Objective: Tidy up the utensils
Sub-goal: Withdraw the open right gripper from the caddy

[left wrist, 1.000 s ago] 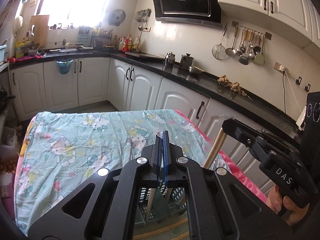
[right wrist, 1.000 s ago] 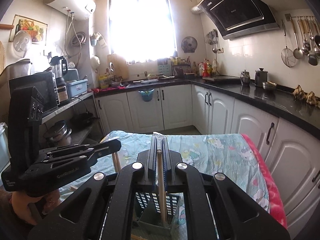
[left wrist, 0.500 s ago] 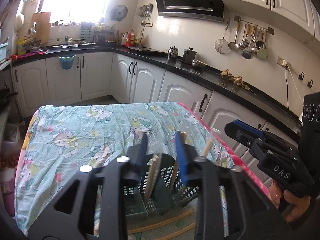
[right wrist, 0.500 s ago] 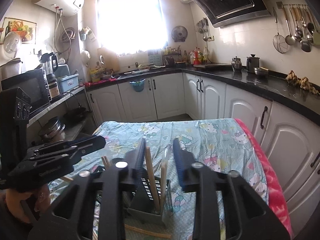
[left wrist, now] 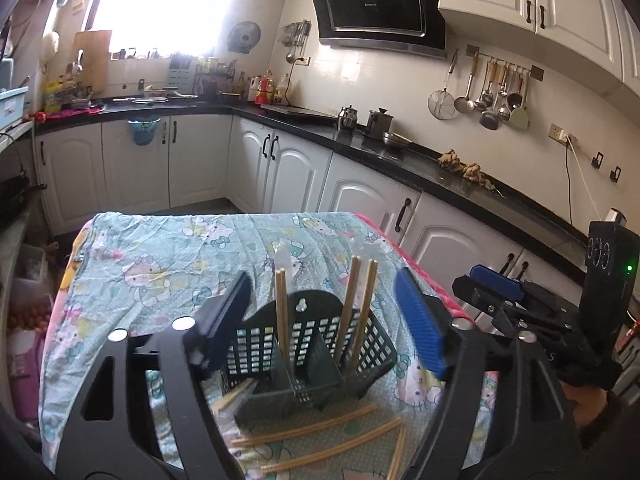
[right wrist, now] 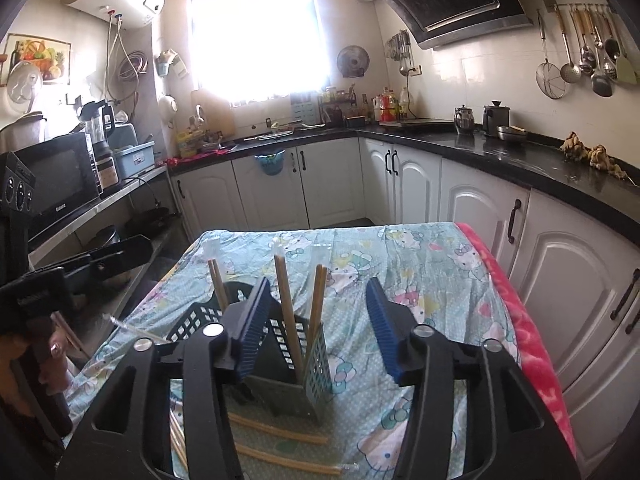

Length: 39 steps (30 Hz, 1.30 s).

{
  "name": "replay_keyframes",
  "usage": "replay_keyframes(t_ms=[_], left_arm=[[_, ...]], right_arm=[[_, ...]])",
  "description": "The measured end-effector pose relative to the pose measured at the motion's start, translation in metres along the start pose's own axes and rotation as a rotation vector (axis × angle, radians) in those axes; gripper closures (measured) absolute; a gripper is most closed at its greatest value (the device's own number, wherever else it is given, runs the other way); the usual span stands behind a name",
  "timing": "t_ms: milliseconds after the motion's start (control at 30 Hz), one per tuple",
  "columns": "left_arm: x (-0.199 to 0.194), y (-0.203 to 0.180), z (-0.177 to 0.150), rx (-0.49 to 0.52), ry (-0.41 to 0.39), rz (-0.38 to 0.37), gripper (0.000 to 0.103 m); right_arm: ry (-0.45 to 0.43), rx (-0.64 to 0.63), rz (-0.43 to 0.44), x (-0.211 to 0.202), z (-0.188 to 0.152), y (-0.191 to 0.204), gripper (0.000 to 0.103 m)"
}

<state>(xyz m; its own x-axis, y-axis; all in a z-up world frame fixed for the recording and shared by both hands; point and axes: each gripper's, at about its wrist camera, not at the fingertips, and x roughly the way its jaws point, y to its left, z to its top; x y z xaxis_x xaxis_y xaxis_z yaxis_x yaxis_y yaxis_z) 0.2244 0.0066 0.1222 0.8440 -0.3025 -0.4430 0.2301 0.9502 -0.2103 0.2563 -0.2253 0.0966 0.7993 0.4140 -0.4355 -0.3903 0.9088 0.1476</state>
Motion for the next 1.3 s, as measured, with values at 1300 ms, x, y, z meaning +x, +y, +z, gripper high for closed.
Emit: replay_keyframes(t_ms=[1300], left_arm=[[-0.038,0.02,-0.126,-0.079,0.138,0.047,0.011]], right_arm=[[0.087,-0.07,-0.038,-0.052,-0.085,0.019,0.023]])
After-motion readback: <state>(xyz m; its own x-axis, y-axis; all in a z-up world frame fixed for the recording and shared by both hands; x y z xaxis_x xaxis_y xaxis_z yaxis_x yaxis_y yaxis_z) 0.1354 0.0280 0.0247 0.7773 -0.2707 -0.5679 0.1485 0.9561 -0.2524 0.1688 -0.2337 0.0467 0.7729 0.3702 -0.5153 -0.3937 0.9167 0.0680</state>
